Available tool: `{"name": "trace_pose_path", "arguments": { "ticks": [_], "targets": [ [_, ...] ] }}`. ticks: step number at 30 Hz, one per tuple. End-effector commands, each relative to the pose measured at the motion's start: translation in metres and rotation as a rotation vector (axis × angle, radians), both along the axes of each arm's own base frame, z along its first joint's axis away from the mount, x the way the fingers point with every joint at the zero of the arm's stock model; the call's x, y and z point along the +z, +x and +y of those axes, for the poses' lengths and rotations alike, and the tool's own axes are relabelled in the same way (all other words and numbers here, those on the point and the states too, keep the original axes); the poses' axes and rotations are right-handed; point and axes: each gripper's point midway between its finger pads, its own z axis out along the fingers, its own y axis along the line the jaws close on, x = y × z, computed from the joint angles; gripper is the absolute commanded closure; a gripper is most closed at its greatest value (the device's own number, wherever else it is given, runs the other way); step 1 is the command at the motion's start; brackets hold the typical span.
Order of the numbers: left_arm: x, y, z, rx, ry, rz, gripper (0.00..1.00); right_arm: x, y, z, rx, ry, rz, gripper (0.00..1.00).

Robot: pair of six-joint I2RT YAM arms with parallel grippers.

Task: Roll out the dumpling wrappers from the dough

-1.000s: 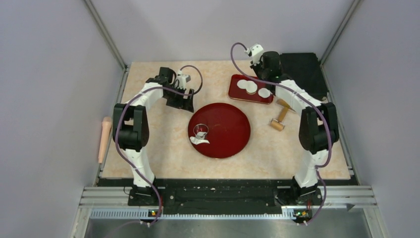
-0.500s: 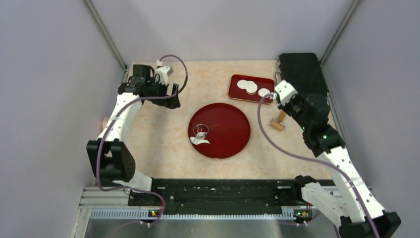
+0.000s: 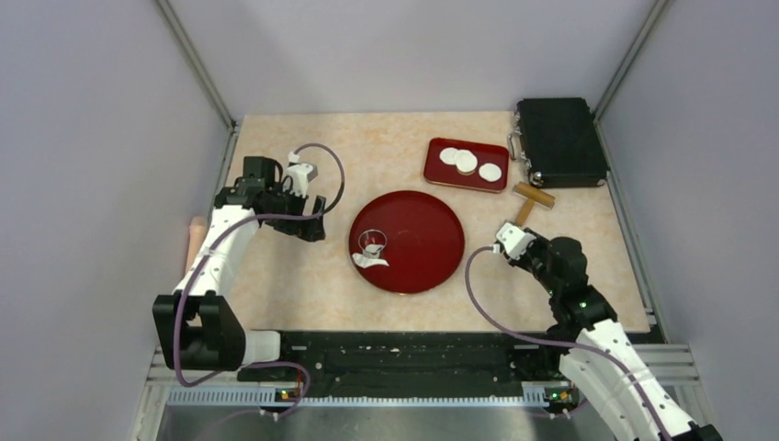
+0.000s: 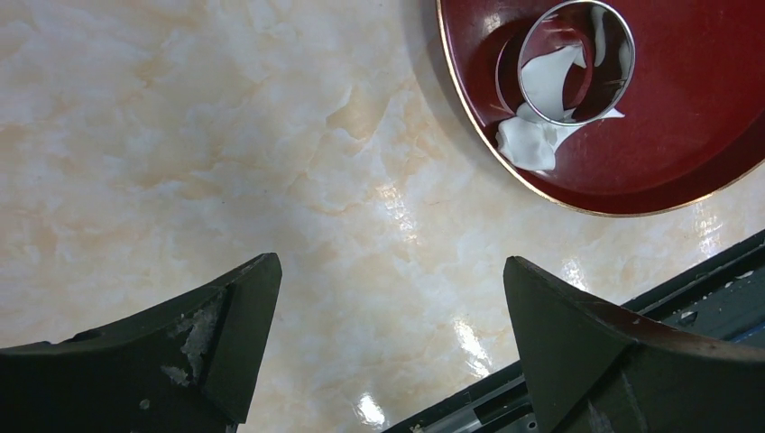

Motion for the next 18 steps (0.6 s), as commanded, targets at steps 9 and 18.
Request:
{"name": "trace_pose_path", "arguments": {
  "ticks": [9,18],
  "targets": [
    [0.028,0.011,0.013,0.027,-0.009,-0.140,0.01,0.022,-0.063,0.062,0.397,0.148,0.154,0.02],
    [0.071,0.012,0.006,-0.005,-0.033,-0.235,0.01,0.154,-0.092,0.082,0.386,0.506,0.077,0.01]
  ]
}}
